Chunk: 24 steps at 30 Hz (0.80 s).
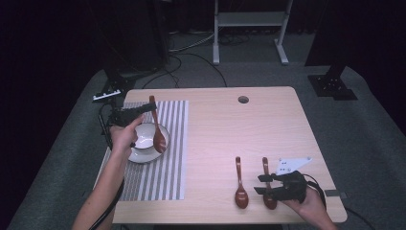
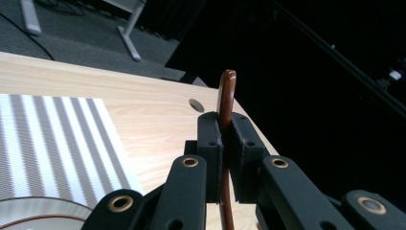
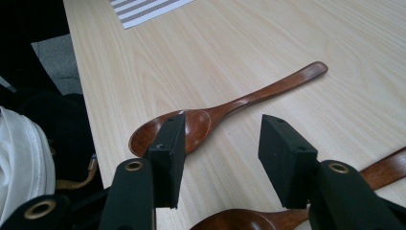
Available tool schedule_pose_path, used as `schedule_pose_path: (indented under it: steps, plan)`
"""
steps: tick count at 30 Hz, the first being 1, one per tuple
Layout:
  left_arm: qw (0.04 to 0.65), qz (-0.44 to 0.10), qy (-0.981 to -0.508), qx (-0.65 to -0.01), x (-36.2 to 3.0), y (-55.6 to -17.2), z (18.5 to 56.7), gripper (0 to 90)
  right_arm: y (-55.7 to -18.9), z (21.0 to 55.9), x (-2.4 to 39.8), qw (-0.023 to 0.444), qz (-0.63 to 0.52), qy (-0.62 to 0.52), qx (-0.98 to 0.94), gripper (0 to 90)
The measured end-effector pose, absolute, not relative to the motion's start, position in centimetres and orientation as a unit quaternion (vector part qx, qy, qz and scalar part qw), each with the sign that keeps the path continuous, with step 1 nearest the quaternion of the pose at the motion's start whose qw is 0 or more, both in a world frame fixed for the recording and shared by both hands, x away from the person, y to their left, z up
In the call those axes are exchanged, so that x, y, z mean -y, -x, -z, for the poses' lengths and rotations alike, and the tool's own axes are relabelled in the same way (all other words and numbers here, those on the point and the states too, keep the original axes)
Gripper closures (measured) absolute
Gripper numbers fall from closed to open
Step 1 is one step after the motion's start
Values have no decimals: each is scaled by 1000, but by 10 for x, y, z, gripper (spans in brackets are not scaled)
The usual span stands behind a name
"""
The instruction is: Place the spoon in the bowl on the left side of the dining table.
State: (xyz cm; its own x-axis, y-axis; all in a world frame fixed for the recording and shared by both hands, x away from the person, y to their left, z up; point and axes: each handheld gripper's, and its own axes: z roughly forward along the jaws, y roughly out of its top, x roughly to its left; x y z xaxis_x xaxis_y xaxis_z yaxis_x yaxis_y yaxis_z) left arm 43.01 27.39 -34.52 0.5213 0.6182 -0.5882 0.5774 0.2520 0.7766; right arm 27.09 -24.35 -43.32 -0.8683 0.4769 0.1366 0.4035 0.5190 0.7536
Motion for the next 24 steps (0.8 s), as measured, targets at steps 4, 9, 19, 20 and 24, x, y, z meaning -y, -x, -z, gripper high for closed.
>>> schedule_pose_path:
  steps: [4, 9, 19, 20, 24]
  plan:
    - [620, -24, -606, -497, -283, -431, 346, 843, -271, 433, 243, 43, -420, -252, -871, 511]
    - [620, -32, -600, -504, -294, -432, 346, 842, -271, 433, 243, 41, -418, -252, -872, 511]
    - [619, -46, -591, -516, -305, -437, 349, 842, -272, 432, 243, 44, -416, -252, -872, 511]
    - [620, -46, -586, -519, -306, -438, 350, 842, -272, 432, 243, 45, -416, -252, -873, 511]
    - [617, -51, -584, -525, -310, -440, 352, 843, -271, 432, 244, 46, -417, -253, -872, 511]
